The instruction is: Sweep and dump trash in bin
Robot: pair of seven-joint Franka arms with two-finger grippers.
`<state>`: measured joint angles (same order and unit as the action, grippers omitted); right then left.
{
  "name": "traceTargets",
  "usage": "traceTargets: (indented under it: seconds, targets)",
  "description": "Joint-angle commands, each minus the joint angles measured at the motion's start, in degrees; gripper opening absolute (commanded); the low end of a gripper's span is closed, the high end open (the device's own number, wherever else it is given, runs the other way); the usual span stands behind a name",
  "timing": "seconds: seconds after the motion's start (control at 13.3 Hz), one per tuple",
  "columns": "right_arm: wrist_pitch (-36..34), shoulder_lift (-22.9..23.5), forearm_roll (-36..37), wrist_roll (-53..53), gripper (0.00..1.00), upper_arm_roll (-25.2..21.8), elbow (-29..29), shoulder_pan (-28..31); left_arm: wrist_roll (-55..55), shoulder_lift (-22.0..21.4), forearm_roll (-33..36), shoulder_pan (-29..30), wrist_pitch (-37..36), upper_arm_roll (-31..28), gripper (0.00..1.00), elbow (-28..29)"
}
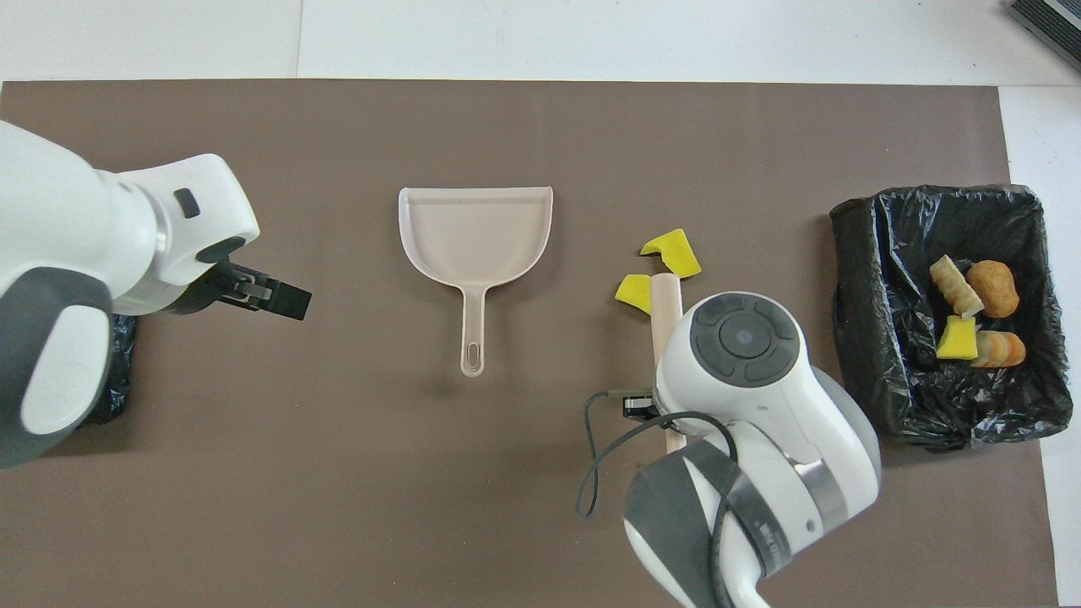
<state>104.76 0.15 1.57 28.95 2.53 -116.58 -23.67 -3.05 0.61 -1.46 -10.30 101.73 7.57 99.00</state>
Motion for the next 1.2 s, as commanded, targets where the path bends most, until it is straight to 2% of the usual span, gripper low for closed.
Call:
traceTargets:
  seconds: [0.0,0.3,0.45,0.6,0.75,0.98,1.05,1.13]
  targets:
    - [-0.26,2.92,5.44,-5.46,0.0,0.8,3.72,4.58,5.49,4.46,0.76,-4.62,5.82,-0.8,1.0,0.14]
    - [-0.25,7.14,15.98,-10.47,0.0,0.8,5.05,7.93,23.66,15.01,2.51,-12.36,20.23,-0.8,1.0,0.67]
    - [-0.43,7.58,16.89,-13.39,0.0,0.89,4.26,10.21,25.38,16.0,2.6,-15.26,22.53,-0.89,1.0,3.55]
    - [-0.34,8.19,16.28,-12.87,0.0,0.89,1.81,9.7,25.47,15.12,3.74,-16.85,24.47,-0.98,1.0,8.21]
    - [-0.95,8.2,13.92,-12.95,0.0,0.98,0.48,9.78,28.7,14.59,3.74,-17.29,25.35,-0.8,1.0,9.63]
    - [-1.22,8.02,6.18,-12.87,0.0,1.16,0.3,9.43,32.41,13.01,3.74,-18.88,25.62,-0.8,0.81,12.27]
    - [-0.87,8.11,3.21,-13.13,0.0,1.07,0.3,9.17,32.76,13.01,3.74,-18.88,25.62,-0.8,0.65,12.27]
    - [-0.7,8.11,0.04,-13.48,0.0,1.07,0.04,9.25,32.76,12.92,3.74,-18.88,24.93,-0.8,0.35,12.36]
